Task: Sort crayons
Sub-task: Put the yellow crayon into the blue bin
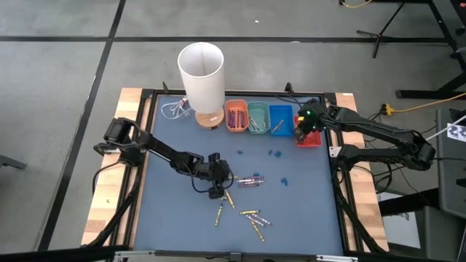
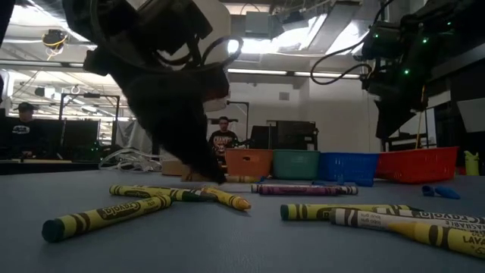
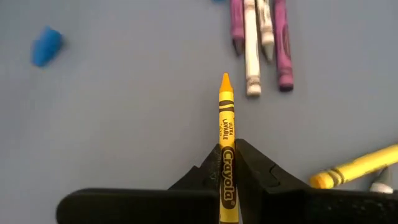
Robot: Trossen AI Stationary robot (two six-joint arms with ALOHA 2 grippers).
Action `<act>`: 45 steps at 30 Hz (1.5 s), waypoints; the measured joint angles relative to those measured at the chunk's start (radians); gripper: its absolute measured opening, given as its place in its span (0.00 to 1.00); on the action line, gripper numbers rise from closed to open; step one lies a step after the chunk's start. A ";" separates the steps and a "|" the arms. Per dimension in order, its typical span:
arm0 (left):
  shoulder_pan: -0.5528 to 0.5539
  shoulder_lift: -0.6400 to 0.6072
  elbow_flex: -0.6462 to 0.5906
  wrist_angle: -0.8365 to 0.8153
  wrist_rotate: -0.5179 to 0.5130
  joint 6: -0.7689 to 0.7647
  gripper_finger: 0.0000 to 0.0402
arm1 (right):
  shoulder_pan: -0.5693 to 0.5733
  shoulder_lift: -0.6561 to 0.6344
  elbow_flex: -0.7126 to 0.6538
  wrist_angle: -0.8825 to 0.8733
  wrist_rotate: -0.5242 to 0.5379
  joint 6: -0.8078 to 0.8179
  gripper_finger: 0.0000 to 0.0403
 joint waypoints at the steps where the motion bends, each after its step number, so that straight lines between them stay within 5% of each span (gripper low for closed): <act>1: 0.000 -0.010 0.000 0.001 -0.003 0.000 0.03 | 0.000 0.000 0.000 0.000 -0.017 0.000 0.31; 7: 0.008 -0.032 0.001 0.136 -0.014 -0.005 0.03 | 0.000 0.000 0.000 0.010 -0.120 0.000 0.31; 15: 0.041 -0.022 0.002 0.529 -0.143 -0.004 0.03 | 0.001 0.000 0.000 0.091 -0.286 0.000 0.31; 21: 0.078 0.047 0.024 0.831 -0.190 0.002 0.03 | 0.001 0.000 0.000 0.149 -0.312 0.000 0.31; 32: 0.116 0.304 0.365 0.842 -0.258 0.002 0.03 | 0.001 -0.001 0.001 0.179 -0.312 -0.119 0.31; 38: 0.139 0.439 0.549 0.841 -0.344 -0.005 0.03 | 0.000 -0.005 0.061 0.169 -0.234 -0.215 0.31; 45: 0.181 0.543 0.715 0.787 -0.351 -0.006 0.03 | 0.000 -0.006 0.179 0.170 0.024 -0.297 0.31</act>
